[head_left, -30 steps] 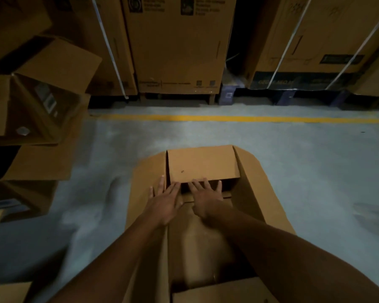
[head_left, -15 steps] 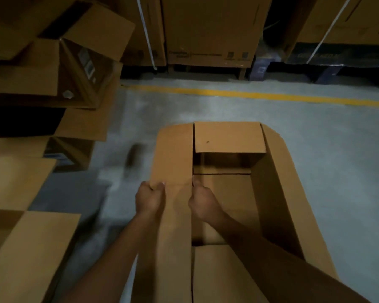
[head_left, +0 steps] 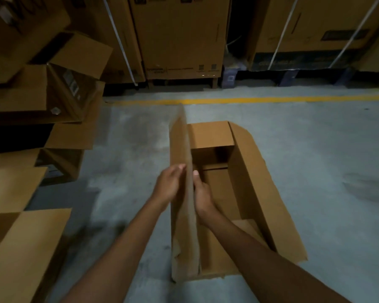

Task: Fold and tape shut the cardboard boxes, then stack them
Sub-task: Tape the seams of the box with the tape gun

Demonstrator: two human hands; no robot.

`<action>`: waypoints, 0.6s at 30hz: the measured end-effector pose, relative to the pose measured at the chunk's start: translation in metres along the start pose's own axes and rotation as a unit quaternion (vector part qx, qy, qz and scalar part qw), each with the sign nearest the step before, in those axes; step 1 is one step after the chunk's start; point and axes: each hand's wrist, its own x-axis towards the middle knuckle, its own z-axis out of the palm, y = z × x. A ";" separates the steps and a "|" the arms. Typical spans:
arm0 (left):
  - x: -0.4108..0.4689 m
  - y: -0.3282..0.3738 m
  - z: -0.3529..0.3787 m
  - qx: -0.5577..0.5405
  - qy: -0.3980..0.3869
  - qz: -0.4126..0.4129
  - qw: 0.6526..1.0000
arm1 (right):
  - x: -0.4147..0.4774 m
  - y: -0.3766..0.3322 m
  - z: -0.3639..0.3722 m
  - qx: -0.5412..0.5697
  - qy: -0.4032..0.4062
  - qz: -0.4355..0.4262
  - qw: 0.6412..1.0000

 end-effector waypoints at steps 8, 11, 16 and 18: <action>-0.031 -0.077 0.060 0.512 -0.115 0.088 0.847 | -0.006 0.043 -0.067 -0.219 0.044 0.044 0.974; -0.026 -0.072 0.071 0.551 -0.115 0.069 0.824 | -0.009 0.051 -0.075 -0.334 0.036 -0.004 0.942; -0.019 -0.055 0.096 0.515 -0.084 0.104 0.847 | -0.010 0.033 -0.114 -0.484 0.158 -0.100 0.855; -0.012 -0.047 0.114 0.513 -0.086 0.108 0.847 | -0.003 0.033 -0.142 -0.518 0.194 -0.129 0.823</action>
